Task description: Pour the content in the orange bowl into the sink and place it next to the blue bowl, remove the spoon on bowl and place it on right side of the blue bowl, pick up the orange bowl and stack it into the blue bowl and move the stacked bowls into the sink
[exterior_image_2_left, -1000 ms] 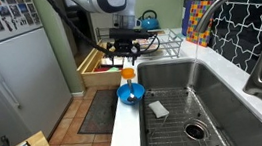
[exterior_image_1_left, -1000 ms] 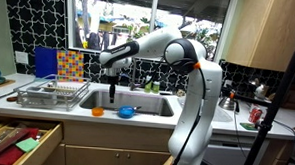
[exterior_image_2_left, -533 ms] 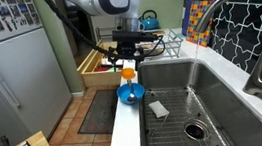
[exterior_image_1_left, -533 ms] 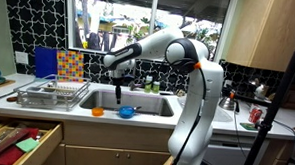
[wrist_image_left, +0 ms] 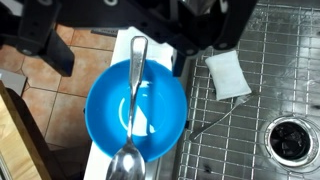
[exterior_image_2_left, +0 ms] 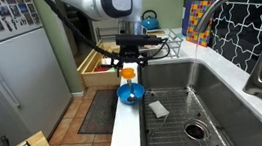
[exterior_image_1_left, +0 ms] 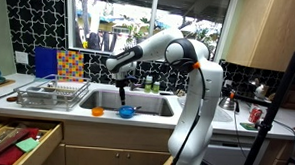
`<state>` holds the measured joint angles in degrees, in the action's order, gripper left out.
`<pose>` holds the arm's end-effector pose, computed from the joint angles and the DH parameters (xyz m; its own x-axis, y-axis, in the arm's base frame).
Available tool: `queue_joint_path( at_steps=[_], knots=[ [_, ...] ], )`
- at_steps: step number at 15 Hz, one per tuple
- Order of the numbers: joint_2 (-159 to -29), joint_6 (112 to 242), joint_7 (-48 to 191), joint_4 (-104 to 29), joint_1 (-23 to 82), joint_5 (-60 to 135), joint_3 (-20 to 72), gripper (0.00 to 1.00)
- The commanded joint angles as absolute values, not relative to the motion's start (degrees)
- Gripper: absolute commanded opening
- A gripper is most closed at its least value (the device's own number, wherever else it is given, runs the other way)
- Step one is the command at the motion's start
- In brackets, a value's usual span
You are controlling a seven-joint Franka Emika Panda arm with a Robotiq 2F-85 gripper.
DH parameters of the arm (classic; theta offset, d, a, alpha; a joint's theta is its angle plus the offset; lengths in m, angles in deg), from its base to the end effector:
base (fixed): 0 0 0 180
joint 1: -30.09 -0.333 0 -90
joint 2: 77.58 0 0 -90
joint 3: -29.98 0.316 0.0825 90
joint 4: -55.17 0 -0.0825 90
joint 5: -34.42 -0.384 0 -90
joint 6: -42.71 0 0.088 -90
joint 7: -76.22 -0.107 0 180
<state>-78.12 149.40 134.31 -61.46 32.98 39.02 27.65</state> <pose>0.5292 -0.0545 0.4253 0.5645 0.8103 -0.1575 0.8040 -0.5829 -0.1172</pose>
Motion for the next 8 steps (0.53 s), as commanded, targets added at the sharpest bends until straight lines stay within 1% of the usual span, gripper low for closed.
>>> queue_joint_path(
  at_steps=[1,2,3,4,5,7,8],
  knots=[
    [-77.77,151.21,135.15,-64.39,33.44,39.42,27.01,0.98],
    [-77.85,151.40,135.39,-64.78,33.47,39.24,26.90,0.90],
    [-78.07,151.25,136.16,-65.01,33.51,38.71,26.79,0.80],
    [-78.18,151.68,135.49,-65.37,33.51,39.72,26.71,0.74],
    [-78.23,152.02,135.67,-65.63,33.60,39.53,26.59,0.65],
    [-78.40,153.03,135.62,-66.07,33.68,39.60,26.48,0.65],
    [-78.59,152.92,135.87,-66.20,33.69,39.54,26.48,0.69]
  ],
)
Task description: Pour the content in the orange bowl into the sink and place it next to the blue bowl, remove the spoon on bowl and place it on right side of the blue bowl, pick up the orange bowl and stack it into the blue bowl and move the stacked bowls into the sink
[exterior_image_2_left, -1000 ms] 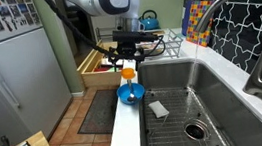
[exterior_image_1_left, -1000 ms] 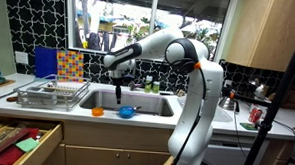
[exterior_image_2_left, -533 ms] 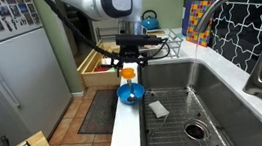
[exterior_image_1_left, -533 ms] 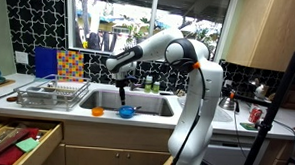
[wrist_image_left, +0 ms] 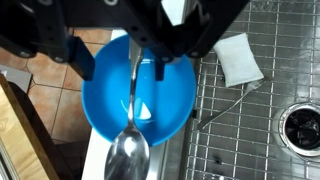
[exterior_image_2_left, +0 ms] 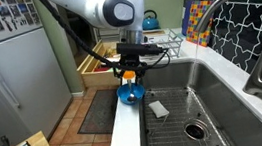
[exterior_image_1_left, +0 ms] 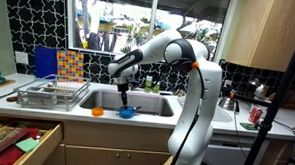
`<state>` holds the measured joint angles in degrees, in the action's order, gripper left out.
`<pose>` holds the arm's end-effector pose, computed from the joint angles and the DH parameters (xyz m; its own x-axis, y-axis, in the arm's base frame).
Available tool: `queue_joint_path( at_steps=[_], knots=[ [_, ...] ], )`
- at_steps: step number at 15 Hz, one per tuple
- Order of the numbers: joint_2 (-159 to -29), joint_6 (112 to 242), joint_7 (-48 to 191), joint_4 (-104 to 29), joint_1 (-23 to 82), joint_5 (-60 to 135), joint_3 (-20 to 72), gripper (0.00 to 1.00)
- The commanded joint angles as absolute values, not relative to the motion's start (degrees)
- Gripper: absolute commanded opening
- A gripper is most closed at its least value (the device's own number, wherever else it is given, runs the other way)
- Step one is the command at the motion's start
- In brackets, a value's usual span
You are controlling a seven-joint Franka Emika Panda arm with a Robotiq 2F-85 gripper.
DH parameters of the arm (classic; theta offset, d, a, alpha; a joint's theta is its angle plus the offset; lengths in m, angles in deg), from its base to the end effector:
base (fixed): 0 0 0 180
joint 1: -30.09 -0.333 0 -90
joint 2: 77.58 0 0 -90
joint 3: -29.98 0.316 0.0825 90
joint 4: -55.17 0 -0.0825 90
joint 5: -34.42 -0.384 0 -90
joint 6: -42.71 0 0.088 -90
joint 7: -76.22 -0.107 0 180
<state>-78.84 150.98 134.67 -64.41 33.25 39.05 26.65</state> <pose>0.5201 -0.0651 0.3977 0.5696 0.8032 -0.1745 0.7910 -0.5934 -0.1493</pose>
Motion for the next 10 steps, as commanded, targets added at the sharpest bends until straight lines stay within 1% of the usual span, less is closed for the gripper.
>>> queue_joint_path(
  at_steps=[1,2,3,5,7,8,9,10],
  knots=[
    [-78.60,153.50,135.88,-66.56,33.72,39.70,26.46,0.77],
    [-78.60,153.86,135.91,-66.78,33.78,39.74,26.41,0.78],
    [-78.60,154.17,135.87,-66.95,33.79,39.86,26.39,0.83],
    [-78.49,155.14,136.09,-67.37,33.79,39.91,26.41,0.79],
    [-78.49,155.75,136.03,-67.69,33.84,40.26,26.39,0.68],
    [-78.48,156.11,136.10,-67.87,33.90,40.30,26.35,0.49],
    [-78.53,156.16,136.19,-68.03,33.95,40.31,26.32,0.41],
    [-78.52,156.36,136.16,-68.25,33.97,40.41,26.31,0.31]
  ],
)
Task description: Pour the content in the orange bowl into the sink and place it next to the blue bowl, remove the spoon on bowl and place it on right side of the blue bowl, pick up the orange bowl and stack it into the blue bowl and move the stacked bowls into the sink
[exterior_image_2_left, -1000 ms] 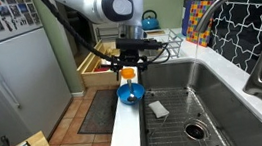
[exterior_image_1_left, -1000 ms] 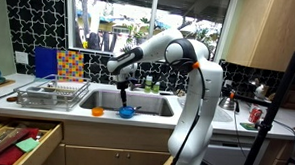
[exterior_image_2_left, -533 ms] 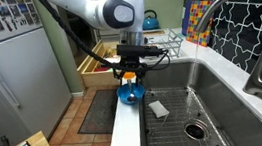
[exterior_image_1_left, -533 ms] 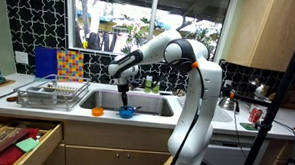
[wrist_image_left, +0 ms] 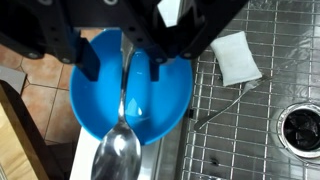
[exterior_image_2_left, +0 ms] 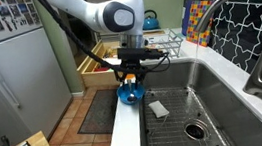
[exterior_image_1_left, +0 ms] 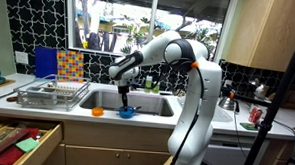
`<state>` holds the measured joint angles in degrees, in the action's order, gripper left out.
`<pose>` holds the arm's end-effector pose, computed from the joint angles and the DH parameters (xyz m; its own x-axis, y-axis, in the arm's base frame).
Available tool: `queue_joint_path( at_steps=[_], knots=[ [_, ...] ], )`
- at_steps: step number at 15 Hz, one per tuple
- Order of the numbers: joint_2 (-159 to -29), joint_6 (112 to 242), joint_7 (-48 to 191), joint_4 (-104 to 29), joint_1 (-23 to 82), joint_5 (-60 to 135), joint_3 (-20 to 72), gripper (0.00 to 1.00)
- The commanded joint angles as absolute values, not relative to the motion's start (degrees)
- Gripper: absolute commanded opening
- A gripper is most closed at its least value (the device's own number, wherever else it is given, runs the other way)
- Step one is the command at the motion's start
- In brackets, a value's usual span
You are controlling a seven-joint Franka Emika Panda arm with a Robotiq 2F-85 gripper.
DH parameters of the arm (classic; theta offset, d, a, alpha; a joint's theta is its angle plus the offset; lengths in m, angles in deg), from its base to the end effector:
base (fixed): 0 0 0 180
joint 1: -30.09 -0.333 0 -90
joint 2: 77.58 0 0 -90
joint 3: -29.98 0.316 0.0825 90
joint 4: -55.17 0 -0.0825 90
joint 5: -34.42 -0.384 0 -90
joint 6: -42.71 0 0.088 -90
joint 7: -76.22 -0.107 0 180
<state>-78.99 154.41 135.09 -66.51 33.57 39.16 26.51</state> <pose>0.5178 -0.0686 0.3843 0.5695 0.8056 -0.1632 0.7964 -0.5899 -0.1334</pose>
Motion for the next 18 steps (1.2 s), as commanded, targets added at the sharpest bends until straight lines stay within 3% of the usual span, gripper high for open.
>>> queue_joint_path(
  at_steps=[1,4,5,16,18],
  knots=[
    [-78.57,156.54,136.17,-68.38,34.00,40.40,26.29,0.25],
    [-78.48,156.72,136.43,-68.60,34.10,40.55,26.23,0.02],
    [-78.34,156.04,136.65,-68.47,34.11,40.59,26.25,0.00],
    [-71.08,146.30,137.42,-69.26,34.11,44.40,25.78,0.02],
    [-67.78,149.57,138.34,-72.45,34.64,45.66,24.86,0.02]
  ],
)
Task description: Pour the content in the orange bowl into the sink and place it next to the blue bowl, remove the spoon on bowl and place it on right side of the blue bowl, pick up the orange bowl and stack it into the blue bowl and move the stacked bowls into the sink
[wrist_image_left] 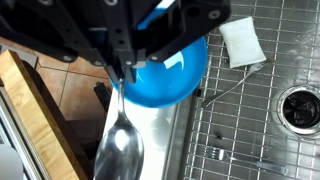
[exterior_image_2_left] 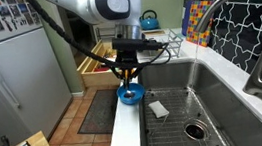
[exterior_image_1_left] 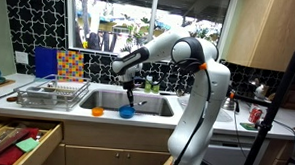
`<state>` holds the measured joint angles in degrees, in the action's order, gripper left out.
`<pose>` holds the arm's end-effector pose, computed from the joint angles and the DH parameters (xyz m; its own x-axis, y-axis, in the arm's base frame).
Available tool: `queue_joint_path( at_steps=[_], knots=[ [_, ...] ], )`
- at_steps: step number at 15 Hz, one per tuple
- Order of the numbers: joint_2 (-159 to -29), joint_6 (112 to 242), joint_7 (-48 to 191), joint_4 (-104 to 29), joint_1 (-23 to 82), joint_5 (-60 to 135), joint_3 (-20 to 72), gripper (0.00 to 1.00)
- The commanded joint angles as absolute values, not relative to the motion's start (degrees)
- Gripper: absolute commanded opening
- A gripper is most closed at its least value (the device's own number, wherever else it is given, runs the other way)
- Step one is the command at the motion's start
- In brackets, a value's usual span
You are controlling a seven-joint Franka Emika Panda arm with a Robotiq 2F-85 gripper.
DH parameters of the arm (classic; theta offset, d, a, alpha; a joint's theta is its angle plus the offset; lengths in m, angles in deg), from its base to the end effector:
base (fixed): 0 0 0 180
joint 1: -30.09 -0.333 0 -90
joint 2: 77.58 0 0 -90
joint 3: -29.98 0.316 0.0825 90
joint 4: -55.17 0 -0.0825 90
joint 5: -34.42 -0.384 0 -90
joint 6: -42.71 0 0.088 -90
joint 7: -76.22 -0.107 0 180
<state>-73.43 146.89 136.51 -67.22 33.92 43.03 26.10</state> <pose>0.4904 -0.0791 0.4206 0.5324 0.8141 -0.2319 0.8073 -0.5708 -0.1501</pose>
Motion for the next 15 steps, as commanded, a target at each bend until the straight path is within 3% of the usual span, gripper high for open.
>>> queue_joint_path(
  at_steps=[1,15],
  knots=[
    [-66.37,151.08,139.62,-73.67,34.95,44.72,24.08,0.02],
    [-62.69,157.01,143.86,-86.60,39.04,47.40,16.67,0.02]
  ],
)
